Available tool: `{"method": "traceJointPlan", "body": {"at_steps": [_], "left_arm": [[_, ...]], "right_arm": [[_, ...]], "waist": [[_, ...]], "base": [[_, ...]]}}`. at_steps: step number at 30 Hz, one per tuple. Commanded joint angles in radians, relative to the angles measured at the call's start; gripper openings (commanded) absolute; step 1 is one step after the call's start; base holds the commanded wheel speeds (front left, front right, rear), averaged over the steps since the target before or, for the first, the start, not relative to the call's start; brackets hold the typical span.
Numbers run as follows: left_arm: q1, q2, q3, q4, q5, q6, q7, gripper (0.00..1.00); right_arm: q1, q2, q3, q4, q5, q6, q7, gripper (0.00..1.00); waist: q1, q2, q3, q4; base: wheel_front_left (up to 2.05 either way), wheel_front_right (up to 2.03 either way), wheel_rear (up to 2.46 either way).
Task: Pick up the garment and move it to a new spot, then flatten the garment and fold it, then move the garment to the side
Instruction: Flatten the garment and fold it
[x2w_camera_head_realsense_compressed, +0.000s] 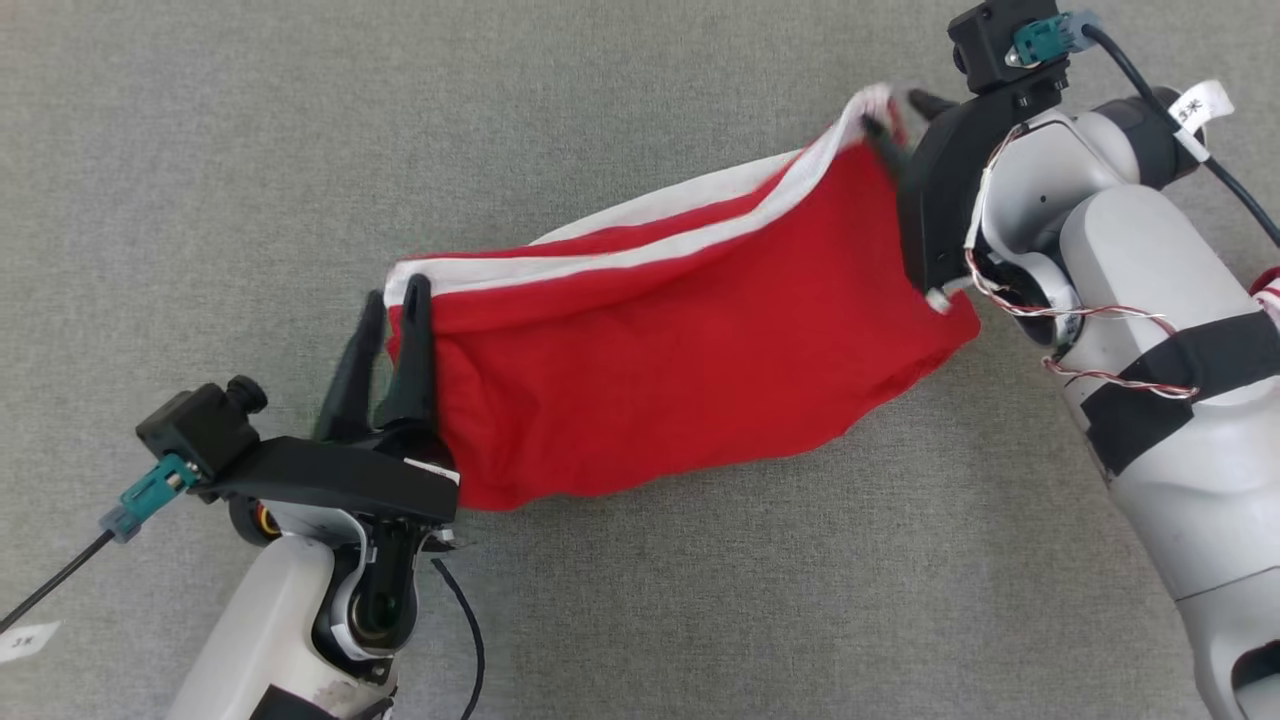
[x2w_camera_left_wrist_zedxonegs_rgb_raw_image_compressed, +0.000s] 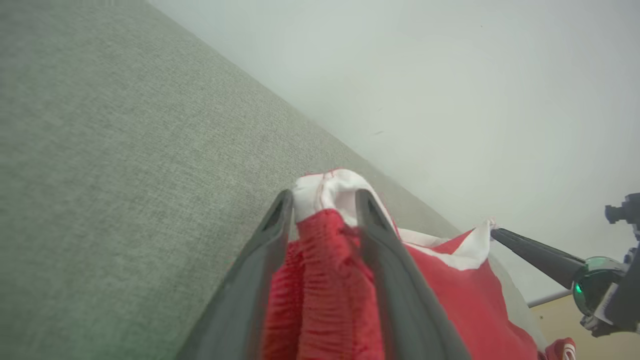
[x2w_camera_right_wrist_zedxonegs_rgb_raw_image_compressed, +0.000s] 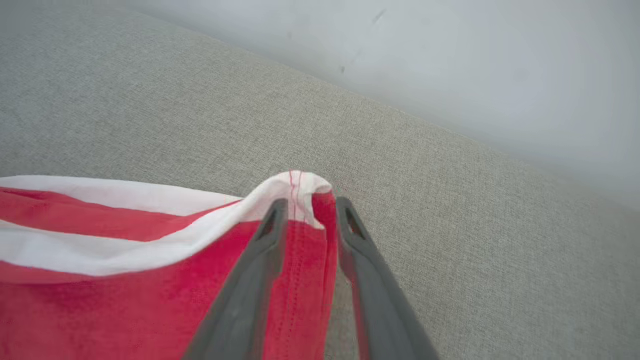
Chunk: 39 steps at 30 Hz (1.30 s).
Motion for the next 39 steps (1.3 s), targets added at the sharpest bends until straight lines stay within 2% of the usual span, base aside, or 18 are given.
{"method": "traceJointPlan", "body": {"at_steps": [1,6,10,14,21,30,39], "left_arm": [[0.002,-0.006,0.011,0.007,0.012,0.001,-0.010,1.00],[0.039,-0.001,0.071,0.009,0.092,0.001,-0.017,1.00],[0.107,-0.006,0.163,-0.042,0.251,0.008,-0.017,1.00],[0.191,0.008,0.208,-0.106,0.485,-0.005,-0.018,1.00],[0.341,-0.035,0.296,-0.194,0.710,-0.034,-0.018,1.00],[0.441,-0.084,0.384,-0.199,0.788,-0.076,-0.018,1.00],[0.444,-0.111,0.418,-0.218,0.810,-0.090,-0.018,1.00]], "right_arm": [[-0.011,0.013,-0.002,0.011,0.007,-0.003,-0.011,1.00],[-0.005,0.024,-0.028,0.049,0.050,-0.003,-0.035,1.00],[0.025,0.028,-0.058,0.074,0.076,-0.003,-0.007,1.00],[0.062,0.015,-0.083,0.086,0.085,-0.003,0.003,1.00],[0.127,0.010,-0.143,0.122,0.084,-0.003,-0.017,1.00],[0.151,0.023,-0.203,0.169,0.069,-0.003,-0.030,1.00],[0.143,0.059,-0.255,0.226,0.042,-0.003,-0.054,1.00]], "waist": [[0.0000,-0.0001,-0.011,0.002],[0.0000,-0.0001,-0.054,0.002],[0.0000,-0.0001,-0.097,0.003],[0.0000,-0.0001,-0.124,0.007],[0.0000,-0.0001,-0.136,0.018],[0.0000,-0.0001,-0.097,0.045],[0.0000,-0.0001,-0.066,0.067]], "base": [[0.00,0.00,0.00],[0.00,0.00,0.00],[0.00,0.00,0.00],[0.00,0.00,0.00],[0.00,0.00,0.00],[0.00,0.00,0.00],[0.00,0.00,0.00]]}}
